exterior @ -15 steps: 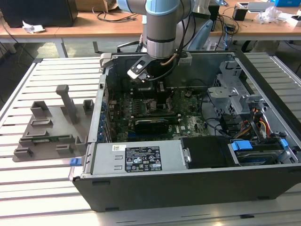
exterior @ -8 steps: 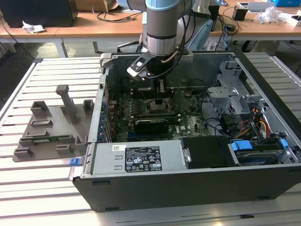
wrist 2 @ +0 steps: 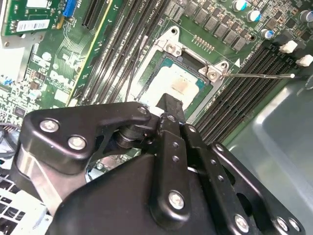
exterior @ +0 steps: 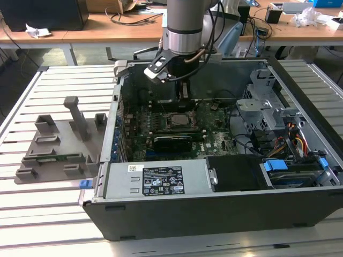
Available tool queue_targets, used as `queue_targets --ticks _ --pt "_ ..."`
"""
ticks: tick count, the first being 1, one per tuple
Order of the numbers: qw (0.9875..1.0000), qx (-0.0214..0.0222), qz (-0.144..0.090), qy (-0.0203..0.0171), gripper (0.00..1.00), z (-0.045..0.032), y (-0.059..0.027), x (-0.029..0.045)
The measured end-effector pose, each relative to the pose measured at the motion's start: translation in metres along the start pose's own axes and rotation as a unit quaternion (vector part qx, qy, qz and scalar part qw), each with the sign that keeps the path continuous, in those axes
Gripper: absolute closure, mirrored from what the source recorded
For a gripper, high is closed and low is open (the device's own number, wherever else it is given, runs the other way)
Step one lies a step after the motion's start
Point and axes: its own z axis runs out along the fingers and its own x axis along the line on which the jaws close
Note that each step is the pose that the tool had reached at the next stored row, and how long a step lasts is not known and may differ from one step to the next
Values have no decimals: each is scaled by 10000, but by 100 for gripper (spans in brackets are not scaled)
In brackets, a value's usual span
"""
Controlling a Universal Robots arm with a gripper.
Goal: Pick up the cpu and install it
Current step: 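Place the cpu into insertion slot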
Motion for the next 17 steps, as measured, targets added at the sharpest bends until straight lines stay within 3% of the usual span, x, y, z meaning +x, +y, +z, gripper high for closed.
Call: queue_targets --ticks 6,13,17 --pt "10000 1 0 0 89 -137 1 -11" --pt "10000 1 0 0 89 -393 0 -32" --pt "10000 0 0 1 89 -419 0 -33"
